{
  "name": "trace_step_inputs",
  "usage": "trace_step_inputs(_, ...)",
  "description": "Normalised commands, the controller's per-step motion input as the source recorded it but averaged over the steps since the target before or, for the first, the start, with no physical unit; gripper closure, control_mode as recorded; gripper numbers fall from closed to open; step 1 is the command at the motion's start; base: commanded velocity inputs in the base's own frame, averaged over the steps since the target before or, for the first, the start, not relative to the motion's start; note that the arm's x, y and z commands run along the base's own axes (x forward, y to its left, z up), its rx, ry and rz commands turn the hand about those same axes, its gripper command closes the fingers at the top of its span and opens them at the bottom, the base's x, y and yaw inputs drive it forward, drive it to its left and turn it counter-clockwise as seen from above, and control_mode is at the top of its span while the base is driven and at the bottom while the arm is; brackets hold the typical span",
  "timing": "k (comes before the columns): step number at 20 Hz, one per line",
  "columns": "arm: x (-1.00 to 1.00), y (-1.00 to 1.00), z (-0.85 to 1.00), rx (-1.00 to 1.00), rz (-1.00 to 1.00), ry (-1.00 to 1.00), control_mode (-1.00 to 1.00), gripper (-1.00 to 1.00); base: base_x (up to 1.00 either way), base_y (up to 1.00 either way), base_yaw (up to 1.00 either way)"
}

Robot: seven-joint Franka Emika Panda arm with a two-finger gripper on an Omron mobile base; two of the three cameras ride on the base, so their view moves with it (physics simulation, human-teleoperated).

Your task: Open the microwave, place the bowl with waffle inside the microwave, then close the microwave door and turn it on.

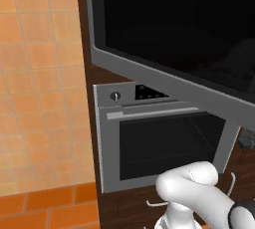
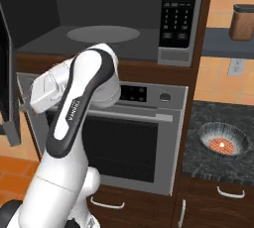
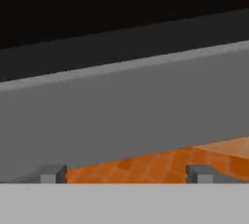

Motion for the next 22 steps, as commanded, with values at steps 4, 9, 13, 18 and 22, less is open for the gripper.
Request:
trace_step_inputs(4, -1.0, 0.54, 0.9, 0.0, 0.21, -0.52, -1.0, -1.0, 0.0, 0.0, 0.0)
trace_step_inputs(9, -0.44, 0.61, 0.32, 0.12, 0.21, -0.33, -1.0, -1.0, 0.0, 0.0, 0.0)
trace_step_inputs(13, 0.23, 0.79, 0.0, 0.19, 0.09, -0.16, -1.0, -1.0, 0.0, 0.0, 0.0)
trace_step_inputs(18, 0.54, 0.83, -0.14, 0.15, -0.14, -0.02, -1.0, -1.0, 0.0, 0.0, 0.0)
trace_step_inputs(22, 0.15, 0.14, -0.12, 0.04, -0.19, 0.03, -1.0, -1.0, 0.0, 0.0, 0.0)
